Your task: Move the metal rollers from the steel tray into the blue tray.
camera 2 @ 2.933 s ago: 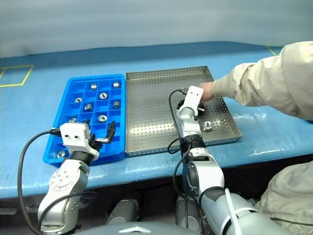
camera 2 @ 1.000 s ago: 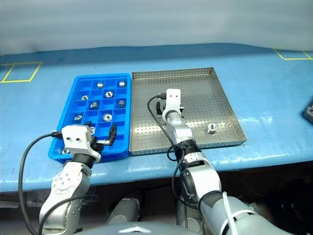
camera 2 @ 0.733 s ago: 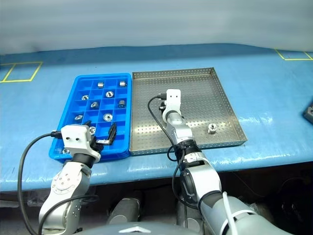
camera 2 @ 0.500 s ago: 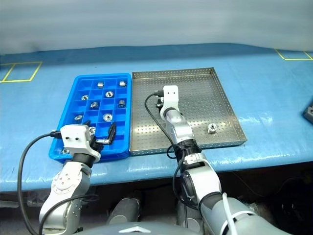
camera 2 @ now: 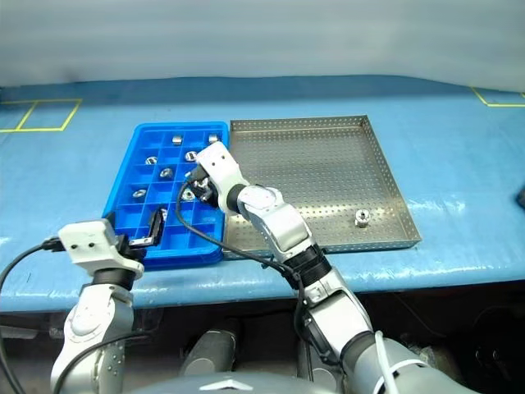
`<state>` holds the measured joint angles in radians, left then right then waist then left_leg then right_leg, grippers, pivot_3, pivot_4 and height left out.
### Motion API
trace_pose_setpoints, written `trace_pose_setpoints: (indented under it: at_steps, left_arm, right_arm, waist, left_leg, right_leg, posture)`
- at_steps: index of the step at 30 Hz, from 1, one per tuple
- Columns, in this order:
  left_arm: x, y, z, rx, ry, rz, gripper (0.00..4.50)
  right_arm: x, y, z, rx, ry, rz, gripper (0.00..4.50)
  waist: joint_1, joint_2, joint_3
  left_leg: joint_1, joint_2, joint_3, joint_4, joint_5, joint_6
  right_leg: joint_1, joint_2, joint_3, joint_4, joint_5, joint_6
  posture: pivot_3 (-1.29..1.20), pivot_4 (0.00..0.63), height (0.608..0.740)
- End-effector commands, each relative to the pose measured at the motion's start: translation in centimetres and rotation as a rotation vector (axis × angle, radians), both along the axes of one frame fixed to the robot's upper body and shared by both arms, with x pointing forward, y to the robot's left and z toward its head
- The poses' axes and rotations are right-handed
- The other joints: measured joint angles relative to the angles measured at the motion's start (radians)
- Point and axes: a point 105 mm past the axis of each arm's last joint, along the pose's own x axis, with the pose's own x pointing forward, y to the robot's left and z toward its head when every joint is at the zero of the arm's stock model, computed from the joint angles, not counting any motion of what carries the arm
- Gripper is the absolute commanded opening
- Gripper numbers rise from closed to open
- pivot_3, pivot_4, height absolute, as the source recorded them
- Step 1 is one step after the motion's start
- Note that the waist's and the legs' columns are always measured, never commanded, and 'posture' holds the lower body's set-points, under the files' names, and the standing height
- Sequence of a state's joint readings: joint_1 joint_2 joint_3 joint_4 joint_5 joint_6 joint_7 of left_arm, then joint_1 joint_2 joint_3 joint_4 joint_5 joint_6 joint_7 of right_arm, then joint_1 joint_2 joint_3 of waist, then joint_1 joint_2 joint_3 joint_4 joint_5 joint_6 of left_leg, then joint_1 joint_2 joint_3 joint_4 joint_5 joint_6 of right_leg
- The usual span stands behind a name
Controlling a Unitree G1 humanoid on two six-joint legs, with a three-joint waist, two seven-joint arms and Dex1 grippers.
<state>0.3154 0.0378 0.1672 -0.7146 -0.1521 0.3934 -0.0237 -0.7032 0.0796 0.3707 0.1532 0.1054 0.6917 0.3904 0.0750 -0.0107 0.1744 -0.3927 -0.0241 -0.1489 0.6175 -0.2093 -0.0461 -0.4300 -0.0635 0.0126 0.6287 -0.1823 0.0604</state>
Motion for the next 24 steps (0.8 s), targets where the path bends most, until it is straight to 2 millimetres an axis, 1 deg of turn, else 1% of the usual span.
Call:
trace_pose_setpoints:
  at_steps: [1,5,8,10,11,13,16,17,20,22,24]
  left_arm:
    - [-0.5,-0.3,1.9,0.035,-0.071,-0.019,4.50]
    - [-0.5,-1.1,1.5,0.053,-0.048,-0.080,4.50]
    - [-0.3,-1.3,1.4,0.053,-0.046,-0.088,4.50]
    - [-0.2,-1.3,1.4,0.053,-0.045,-0.089,4.50]
    - [-0.1,-1.3,1.4,0.054,-0.044,-0.090,4.50]
    - [0.0,-1.3,1.4,0.055,-0.043,-0.092,4.50]
    - [0.3,-1.3,1.2,0.056,-0.034,-0.095,4.50]
    - [0.4,-1.3,1.1,0.057,-0.030,-0.093,4.50]
    - [0.7,-1.6,1.0,0.047,-0.029,-0.106,4.50]
    - [1.0,-1.9,1.0,0.046,-0.026,-0.123,4.50]
    - [1.3,-2.1,0.9,0.045,-0.025,-0.134,4.50]
  right_arm:
    - [-0.7,0.3,0.9,-0.005,-0.034,0.034,1.71]
    - [-1.5,0.0,-0.9,-0.056,0.028,0.068,1.71]
    - [-1.6,-0.3,-1.5,-0.065,0.056,0.059,1.71]
    - [-1.5,-0.4,-1.7,-0.062,0.063,0.046,2.47]
    - [-1.4,-0.5,-1.7,-0.056,0.066,0.037,2.74]
    - [-1.3,-0.6,-1.6,-0.040,0.070,0.019,3.43]
    - [-0.1,-1.5,-1.4,-0.014,0.065,-0.078,4.37]
    - [0.4,-2.0,-1.2,-0.002,0.063,-0.124,4.44]
    - [1.7,-3.8,-0.4,0.060,0.040,-0.275,4.44]
    - [2.8,-5.9,0.4,0.125,0.024,-0.424,4.44]
    - [3.2,-7.6,0.5,0.135,0.009,-0.510,4.44]
  waist:
    - [0.004,0.000,0.000]
    - [0.012,0.000,0.000]
    - [0.013,0.000,0.000]
    - [0.012,0.000,0.000]
    - [0.012,0.000,0.000]
    - [0.012,0.000,0.000]
    - [0.013,0.000,0.000]
    - [0.014,0.000,0.000]
    - [0.012,0.000,0.000]
    - [0.011,0.000,0.000]
    - [0.009,0.000,0.000]
  left_leg:
    - [0.000,0.000,0.000,0.000,0.000,0.000]
    - [-0.001,0.000,0.000,0.000,0.000,0.000]
    - [-0.001,0.000,0.000,0.000,0.000,0.000]
    - [-0.001,0.000,0.000,0.000,0.000,0.000]
    - [0.000,0.000,0.000,0.000,0.000,0.000]
    - [0.000,0.000,0.000,0.000,0.000,0.000]
    - [0.000,0.000,0.000,0.000,0.000,0.000]
    - [-0.001,0.000,0.000,0.000,0.000,0.000]
    - [-0.001,0.000,0.000,0.001,0.000,0.000]
    - [-0.001,0.000,0.000,0.001,0.000,0.000]
    - [-0.002,0.000,0.000,0.000,0.000,0.000]
  right_leg:
    - [0.000,0.000,0.000,0.000,0.000,0.000]
    - [0.000,0.000,0.000,0.000,0.000,0.000]
    - [0.000,0.000,0.000,0.000,0.000,0.000]
    - [-0.001,0.000,0.000,0.000,0.000,0.000]
    - [-0.001,0.000,0.000,0.000,0.000,0.000]
    - [-0.001,0.000,0.000,0.000,0.000,0.000]
    - [0.000,0.000,0.000,0.000,0.000,0.000]
    - [0.000,0.000,0.000,0.000,0.000,0.000]
    - [0.000,0.000,0.000,0.000,0.000,0.000]
    - [0.000,0.000,0.000,0.000,0.000,0.000]
    - [-0.001,0.000,0.000,0.000,0.000,0.000]
  posture:
    - [0.32,0.150,0.740]
    - [0.32,0.150,0.740]
    - [0.31,0.150,0.740]
    - [0.31,0.150,0.740]
    - [0.30,0.150,0.740]
    - [0.30,0.150,0.740]
    - [0.28,0.150,0.740]
    - [0.28,0.150,0.740]
    - [0.25,0.150,0.740]
    - [0.24,0.150,0.740]
    - [0.22,0.150,0.740]
